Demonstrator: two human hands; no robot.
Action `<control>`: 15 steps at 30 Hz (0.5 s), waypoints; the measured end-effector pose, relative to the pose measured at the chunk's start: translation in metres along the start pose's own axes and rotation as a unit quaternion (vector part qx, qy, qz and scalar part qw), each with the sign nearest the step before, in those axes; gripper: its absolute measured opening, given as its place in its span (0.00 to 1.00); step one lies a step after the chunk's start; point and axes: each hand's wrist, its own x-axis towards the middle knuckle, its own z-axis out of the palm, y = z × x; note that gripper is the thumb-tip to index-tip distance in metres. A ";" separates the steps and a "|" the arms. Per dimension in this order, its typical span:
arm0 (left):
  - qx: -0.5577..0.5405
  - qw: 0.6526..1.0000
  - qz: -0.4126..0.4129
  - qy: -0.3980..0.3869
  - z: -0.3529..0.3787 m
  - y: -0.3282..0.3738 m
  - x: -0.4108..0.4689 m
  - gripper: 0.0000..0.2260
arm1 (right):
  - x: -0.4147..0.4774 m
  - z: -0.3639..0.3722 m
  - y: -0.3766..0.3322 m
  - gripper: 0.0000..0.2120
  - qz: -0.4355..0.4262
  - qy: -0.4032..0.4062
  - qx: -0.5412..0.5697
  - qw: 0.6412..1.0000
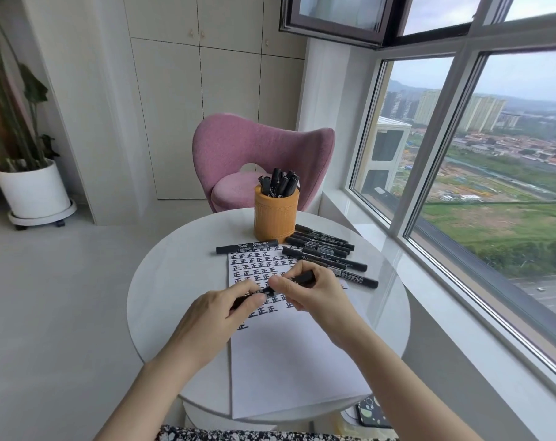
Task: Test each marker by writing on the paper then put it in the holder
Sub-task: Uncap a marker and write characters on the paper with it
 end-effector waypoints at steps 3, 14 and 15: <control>-0.054 0.998 -0.010 -0.020 0.001 -0.003 0.000 0.09 | 0.000 -0.002 0.000 0.10 -0.006 -0.018 -0.014 1.000; -0.158 0.987 -0.023 -0.016 0.002 -0.004 0.003 0.18 | 0.000 -0.004 -0.002 0.10 -0.012 -0.030 0.047 0.998; -0.160 0.987 -0.025 -0.009 0.001 -0.002 0.003 0.18 | 0.000 -0.003 -0.001 0.10 -0.005 -0.031 0.075 0.997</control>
